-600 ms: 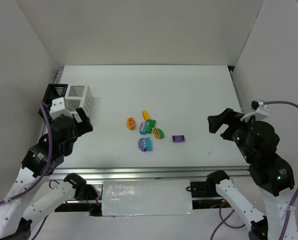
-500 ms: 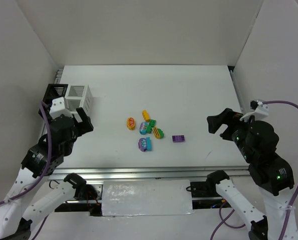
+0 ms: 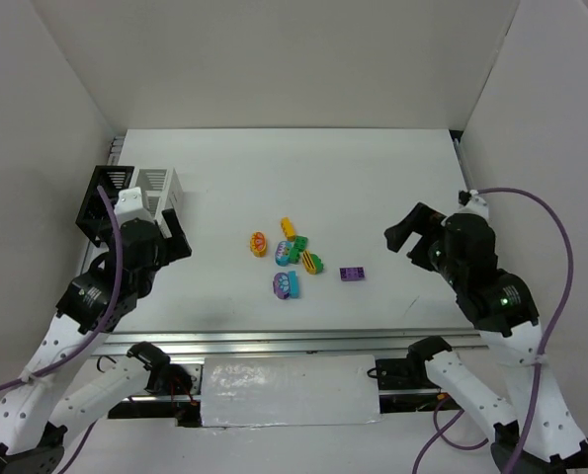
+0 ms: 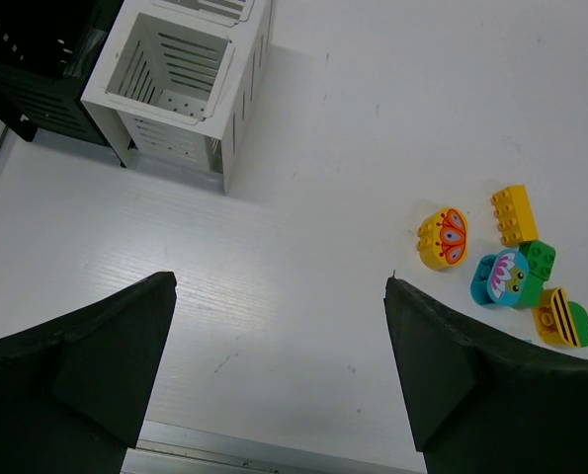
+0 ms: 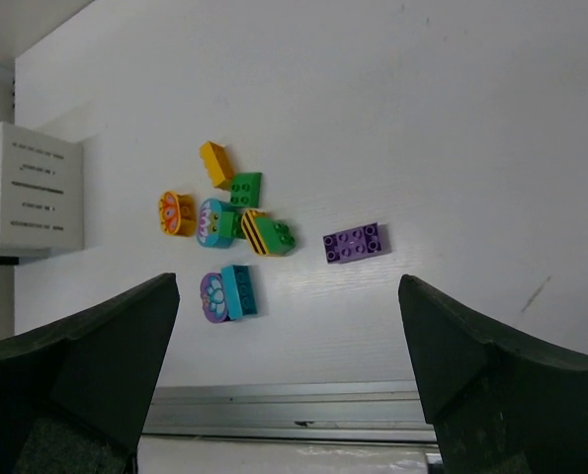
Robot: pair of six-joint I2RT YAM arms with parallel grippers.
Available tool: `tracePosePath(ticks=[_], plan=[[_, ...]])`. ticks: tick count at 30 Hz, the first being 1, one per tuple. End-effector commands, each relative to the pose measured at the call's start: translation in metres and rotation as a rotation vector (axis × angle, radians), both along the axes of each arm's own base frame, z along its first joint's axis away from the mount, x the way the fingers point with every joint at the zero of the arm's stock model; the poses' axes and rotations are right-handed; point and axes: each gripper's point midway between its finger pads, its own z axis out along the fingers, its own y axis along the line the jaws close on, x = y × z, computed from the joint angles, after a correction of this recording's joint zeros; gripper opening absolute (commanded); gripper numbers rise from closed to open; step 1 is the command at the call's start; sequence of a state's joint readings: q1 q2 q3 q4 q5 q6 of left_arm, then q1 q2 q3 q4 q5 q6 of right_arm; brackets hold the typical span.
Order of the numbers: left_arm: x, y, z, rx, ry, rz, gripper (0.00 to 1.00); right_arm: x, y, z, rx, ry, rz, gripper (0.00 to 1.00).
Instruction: Sort the legos into containers by color
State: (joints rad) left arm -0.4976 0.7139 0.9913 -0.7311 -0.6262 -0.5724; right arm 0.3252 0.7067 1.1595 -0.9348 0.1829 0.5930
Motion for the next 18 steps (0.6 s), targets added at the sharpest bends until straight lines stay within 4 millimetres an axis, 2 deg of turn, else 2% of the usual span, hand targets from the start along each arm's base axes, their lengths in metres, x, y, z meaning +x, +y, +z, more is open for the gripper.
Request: tracePosePath(ticks=[1, 3, 4, 5, 8, 10, 11, 13, 18], plan=[[0.005, -0.001, 0.005, 0.011, -0.019, -0.019, 1.0, 0.014, 0.015, -0.029, 0.157, 0.055, -0.065, 1.0], [0.005, 0.0, 0.004, 0.013, -0.018, -0.019, 1.0, 0.03, 0.017, -0.049, 0.17, 0.08, -0.109, 0.99], [0.005, 0.0, 0.003, 0.013, -0.018, -0.019, 1.0, 0.033, 0.018, -0.074, 0.16, 0.131, -0.128, 0.99], [0.004, -0.001, 0.003, 0.011, -0.016, -0.026, 0.99, 0.045, 0.018, -0.088, 0.145, 0.157, -0.154, 0.98], [0.005, -0.004, 0.003, 0.01, -0.019, -0.042, 1.0, 0.06, 0.02, -0.131, 0.075, 0.267, -0.208, 0.96], [0.005, -0.005, 0.003, 0.008, -0.018, -0.048, 1.0, 0.066, 0.024, -0.152, 0.026, 0.327, -0.232, 0.95], [0.006, -0.005, 0.002, 0.011, -0.013, -0.054, 1.0, 0.069, 0.022, -0.158, 0.012, 0.331, -0.275, 0.95], [0.007, -0.008, 0.001, 0.013, -0.009, -0.066, 0.99, 0.071, 0.032, -0.174, -0.013, 0.368, -0.288, 0.94], [0.008, -0.016, -0.002, 0.005, 0.002, -0.112, 0.99, 0.072, 0.047, -0.203, 0.054, 0.438, -0.392, 0.95]])
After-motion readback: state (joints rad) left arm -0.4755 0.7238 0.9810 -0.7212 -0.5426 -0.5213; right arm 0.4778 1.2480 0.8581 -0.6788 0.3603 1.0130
